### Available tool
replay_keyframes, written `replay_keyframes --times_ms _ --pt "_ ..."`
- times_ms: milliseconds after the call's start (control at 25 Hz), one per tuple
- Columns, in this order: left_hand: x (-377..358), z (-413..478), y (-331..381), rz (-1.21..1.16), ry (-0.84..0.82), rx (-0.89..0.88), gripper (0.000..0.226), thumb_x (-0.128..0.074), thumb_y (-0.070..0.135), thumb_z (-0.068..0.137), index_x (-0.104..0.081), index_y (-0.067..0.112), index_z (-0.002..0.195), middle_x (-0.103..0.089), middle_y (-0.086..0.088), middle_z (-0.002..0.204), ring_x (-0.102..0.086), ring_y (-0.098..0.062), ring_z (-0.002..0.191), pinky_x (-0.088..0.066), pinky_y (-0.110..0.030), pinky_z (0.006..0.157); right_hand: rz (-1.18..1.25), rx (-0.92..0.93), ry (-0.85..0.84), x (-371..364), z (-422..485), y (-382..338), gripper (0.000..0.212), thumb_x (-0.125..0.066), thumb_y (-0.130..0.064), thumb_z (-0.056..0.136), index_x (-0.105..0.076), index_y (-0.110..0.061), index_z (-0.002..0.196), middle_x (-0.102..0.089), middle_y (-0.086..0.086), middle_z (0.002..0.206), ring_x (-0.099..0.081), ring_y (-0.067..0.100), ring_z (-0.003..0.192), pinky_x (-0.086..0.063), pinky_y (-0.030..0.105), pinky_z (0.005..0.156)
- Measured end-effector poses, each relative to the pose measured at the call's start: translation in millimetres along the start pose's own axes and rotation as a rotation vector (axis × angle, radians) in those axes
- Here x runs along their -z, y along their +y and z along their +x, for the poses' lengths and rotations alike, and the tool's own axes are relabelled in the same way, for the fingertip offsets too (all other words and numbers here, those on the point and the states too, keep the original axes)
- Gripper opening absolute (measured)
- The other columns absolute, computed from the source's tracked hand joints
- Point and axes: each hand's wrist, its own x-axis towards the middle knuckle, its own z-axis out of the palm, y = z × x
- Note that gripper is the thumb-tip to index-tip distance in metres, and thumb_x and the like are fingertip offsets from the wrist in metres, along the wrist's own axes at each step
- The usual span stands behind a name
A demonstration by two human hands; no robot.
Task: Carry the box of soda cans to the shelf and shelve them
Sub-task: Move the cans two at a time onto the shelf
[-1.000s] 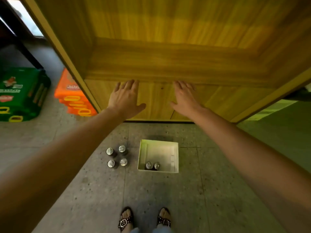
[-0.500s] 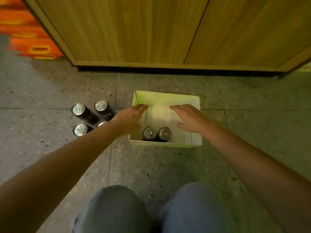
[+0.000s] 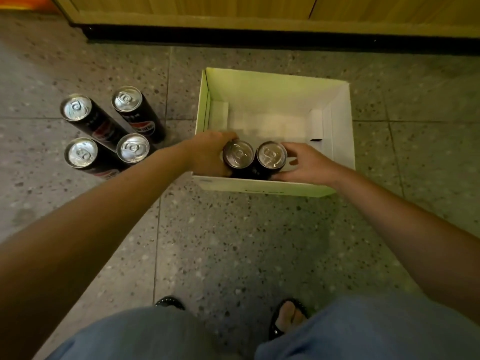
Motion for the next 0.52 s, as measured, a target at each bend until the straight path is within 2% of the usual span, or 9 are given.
replay_keyframes --times_ms 80,160,240,320,440,520 --pt "-2 5 1 -0.189 0.006 0.06 0.062 -0.073 0.008 0.072 -0.045 0.01 0.127 -0.056 -0.01 0.126 -0.052 -0.026 0.116 -0.042 -0.03 0.092 0.098 -0.02 0.026 1 3 0 0.066 -0.077 -0.016 0.069 -0.048 -0.015 0.128 -0.058 0.003 0.125 -0.053 0.014 0.114 -0.042 0.02 0.088" --pt "-8 9 2 -0.521 0.018 0.145 0.064 -0.07 -0.002 0.072 -0.043 0.01 0.13 -0.054 -0.01 0.127 -0.051 -0.024 0.118 -0.041 -0.029 0.092 0.212 -0.042 0.056 -1 7 -3 0.065 -0.077 -0.013 0.069 -0.048 -0.014 0.128 -0.058 0.003 0.123 -0.052 0.015 0.115 -0.042 0.028 0.097" --pt "-15 12 4 -0.755 0.062 0.22 0.069 -0.069 -0.008 0.071 -0.041 0.009 0.131 -0.056 -0.009 0.126 -0.051 -0.02 0.115 -0.04 -0.027 0.091 0.298 -0.051 0.085 -4 12 -7 0.064 -0.076 -0.01 0.069 -0.048 -0.012 0.126 -0.057 0.0 0.117 -0.051 0.012 0.11 -0.041 0.019 0.093" --pt "-22 16 5 -0.83 0.115 0.237 0.072 -0.071 -0.01 0.066 -0.043 0.009 0.13 -0.057 -0.008 0.125 -0.051 -0.016 0.111 -0.039 -0.026 0.091 0.35 -0.053 0.134 -7 16 -10 0.06 -0.077 -0.01 0.068 -0.051 -0.011 0.122 -0.057 -0.003 0.11 -0.052 0.01 0.105 -0.04 0.01 0.079" --pt "-22 17 9 -0.887 0.168 0.234 0.07 -0.073 -0.006 0.066 -0.046 0.009 0.129 -0.059 -0.002 0.114 -0.051 -0.011 0.105 -0.04 -0.023 0.089 0.374 -0.051 0.187 -5 19 -12 0.058 -0.079 -0.012 0.065 -0.056 -0.012 0.118 -0.06 -0.002 0.106 -0.055 0.011 0.102 -0.041 0.011 0.076" --pt "-15 13 12 -0.929 0.184 0.219 0.067 -0.074 -0.002 0.067 -0.048 0.011 0.127 -0.059 0.004 0.109 -0.054 -0.008 0.101 -0.042 -0.018 0.086 0.342 -0.033 0.21 0 16 -19 0.057 -0.081 -0.012 0.063 -0.057 -0.012 0.115 -0.063 -0.001 0.107 -0.057 0.01 0.099 -0.043 0.007 0.074"
